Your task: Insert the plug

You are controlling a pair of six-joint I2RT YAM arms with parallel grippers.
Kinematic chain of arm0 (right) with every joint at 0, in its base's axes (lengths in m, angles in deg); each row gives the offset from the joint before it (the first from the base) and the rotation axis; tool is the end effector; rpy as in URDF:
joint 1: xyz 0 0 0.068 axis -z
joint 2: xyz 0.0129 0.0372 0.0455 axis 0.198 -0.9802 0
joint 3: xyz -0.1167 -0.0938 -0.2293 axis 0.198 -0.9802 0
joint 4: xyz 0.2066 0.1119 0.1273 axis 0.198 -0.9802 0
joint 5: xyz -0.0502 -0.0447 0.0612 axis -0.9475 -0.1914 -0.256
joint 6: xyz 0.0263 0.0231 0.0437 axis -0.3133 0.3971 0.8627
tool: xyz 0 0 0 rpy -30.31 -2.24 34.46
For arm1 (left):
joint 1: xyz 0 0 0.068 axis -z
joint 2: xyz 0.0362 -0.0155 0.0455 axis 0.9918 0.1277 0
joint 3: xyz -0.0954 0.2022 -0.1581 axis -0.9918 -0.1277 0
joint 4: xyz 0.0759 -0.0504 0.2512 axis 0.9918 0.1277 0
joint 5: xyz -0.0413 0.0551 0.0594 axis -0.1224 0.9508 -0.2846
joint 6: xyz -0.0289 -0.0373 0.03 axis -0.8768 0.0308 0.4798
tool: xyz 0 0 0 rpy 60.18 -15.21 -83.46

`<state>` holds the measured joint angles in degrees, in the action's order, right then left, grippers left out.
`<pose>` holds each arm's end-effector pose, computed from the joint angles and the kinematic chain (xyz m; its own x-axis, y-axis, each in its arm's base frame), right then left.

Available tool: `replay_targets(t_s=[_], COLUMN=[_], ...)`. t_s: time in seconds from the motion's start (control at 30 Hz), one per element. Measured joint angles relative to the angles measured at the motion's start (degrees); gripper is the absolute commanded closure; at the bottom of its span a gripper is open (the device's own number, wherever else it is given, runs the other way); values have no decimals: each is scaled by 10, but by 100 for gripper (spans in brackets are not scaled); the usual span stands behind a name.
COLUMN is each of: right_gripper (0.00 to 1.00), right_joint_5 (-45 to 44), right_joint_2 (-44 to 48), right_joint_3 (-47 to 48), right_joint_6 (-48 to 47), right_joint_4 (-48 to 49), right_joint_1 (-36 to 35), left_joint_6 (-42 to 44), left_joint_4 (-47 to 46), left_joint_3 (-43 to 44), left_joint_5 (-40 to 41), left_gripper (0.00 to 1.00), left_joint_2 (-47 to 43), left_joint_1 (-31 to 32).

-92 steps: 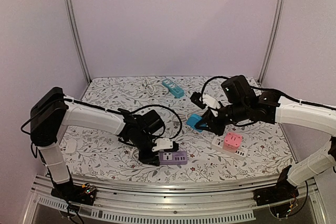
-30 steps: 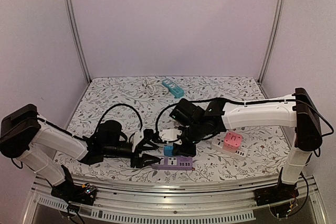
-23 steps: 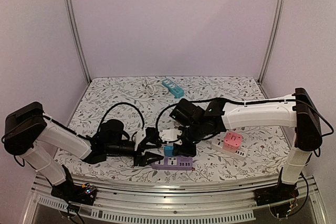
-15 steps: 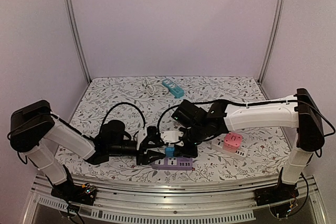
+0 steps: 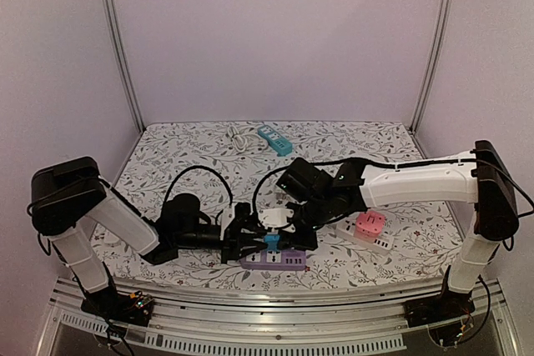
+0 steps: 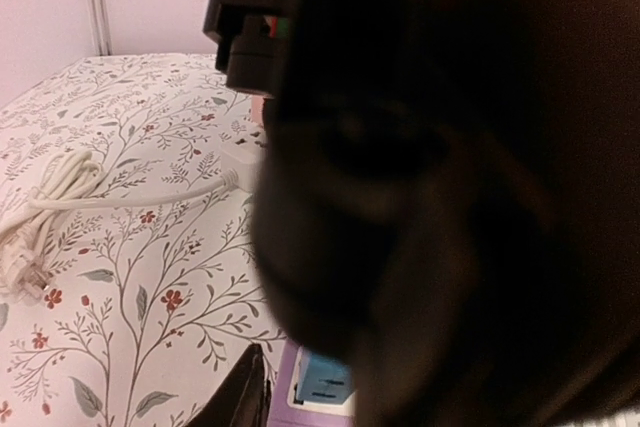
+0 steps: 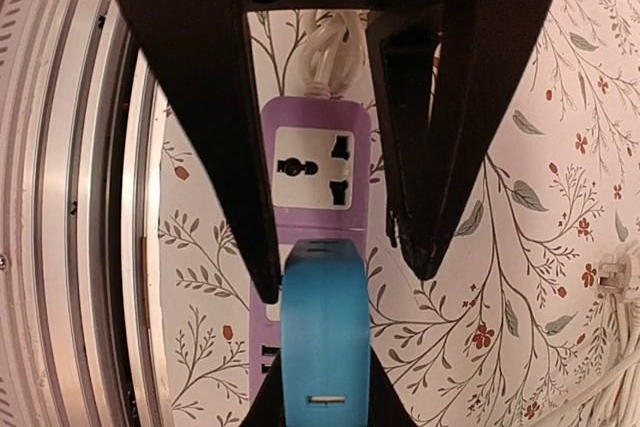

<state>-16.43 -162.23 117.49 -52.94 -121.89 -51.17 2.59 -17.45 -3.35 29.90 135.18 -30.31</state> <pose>0.1682 0.3394 0.2060 0.0519 -0.8682 -0.4934 -0.9972 -0.0185 -0.0725 0.1588 -0.2375 0.1210 -0.1352 0.2014 -0.9701 0.9841 0.1410 -0.1079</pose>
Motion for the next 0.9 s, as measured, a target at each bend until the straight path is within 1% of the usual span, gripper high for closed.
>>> replay_targets(t_s=[0.23, 0.43, 0.47, 0.5, 0.6, 0.7, 0.77, 0.8, 0.9], right_gripper=[100, 100, 100, 100, 100, 100, 100, 100, 100], right_joint_5=[9, 11, 12, 13, 16, 20, 21, 22, 26], right_joint_2=[0, 0, 0, 0, 0, 0, 0, 0, 0], right_joint_3=[0, 0, 0, 0, 0, 0, 0, 0, 0], right_joint_6=[-4, -6, -6, -6, -4, -2, 0, 0, 1], right_joint_4=[0, 0, 0, 0, 1, 7, 10, 11, 14], right_joint_1=[2, 4, 5, 5, 9, 14, 16, 16, 18], left_joint_6=[1, 0, -1, -2, -4, -4, -4, -4, -3], left_joint_4=[-11, -14, -14, -14, -18, -24, -26, -27, -29], left_joint_3=[3, 5, 6, 6, 8, 10, 10, 10, 10], left_joint_5=[-12, -16, -17, -19, -24, -25, -26, -26, -23], left_gripper=[65, 72, 75, 75, 72, 63, 62, 64, 76], left_joint_2=[7, 9, 10, 10, 14, 16, 16, 16, 16], left_joint_1=[0, 0, 0, 0, 1, 1, 1, 2, 2])
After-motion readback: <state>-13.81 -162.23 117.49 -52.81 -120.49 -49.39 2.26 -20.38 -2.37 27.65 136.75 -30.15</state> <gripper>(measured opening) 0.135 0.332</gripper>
